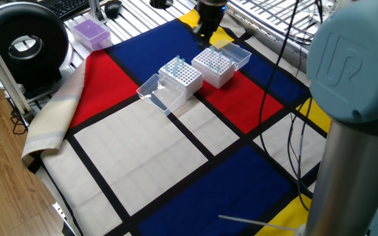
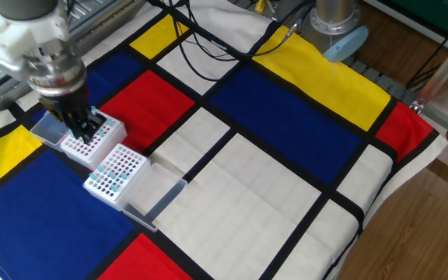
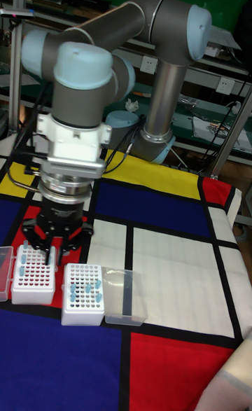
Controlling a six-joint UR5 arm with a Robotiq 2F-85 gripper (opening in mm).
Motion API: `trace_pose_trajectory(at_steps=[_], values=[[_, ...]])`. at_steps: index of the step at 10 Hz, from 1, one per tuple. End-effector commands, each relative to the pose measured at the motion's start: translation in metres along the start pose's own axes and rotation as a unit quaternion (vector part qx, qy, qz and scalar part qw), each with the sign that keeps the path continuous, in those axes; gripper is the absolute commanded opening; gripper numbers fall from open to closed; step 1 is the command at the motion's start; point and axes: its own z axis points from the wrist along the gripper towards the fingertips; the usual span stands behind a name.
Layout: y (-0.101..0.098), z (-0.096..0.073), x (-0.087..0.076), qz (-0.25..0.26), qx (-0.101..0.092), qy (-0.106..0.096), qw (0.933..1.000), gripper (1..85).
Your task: Transfer all medium pipette tips from one holder to another
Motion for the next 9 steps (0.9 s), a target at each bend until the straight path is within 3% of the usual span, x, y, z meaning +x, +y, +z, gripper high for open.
trace_pose_trajectory(at_steps=[1,5,9], values=[[0.045,0.002,-0.012,0.033,0.001,-0.003,0.9995,26.0],[0.081,0.013,-0.021,0.052,0.002,-0.009,0.9986,25.7],[0.092,0.017,-0.022,0.057,-0.014,-0.006,0.9983,26.3]])
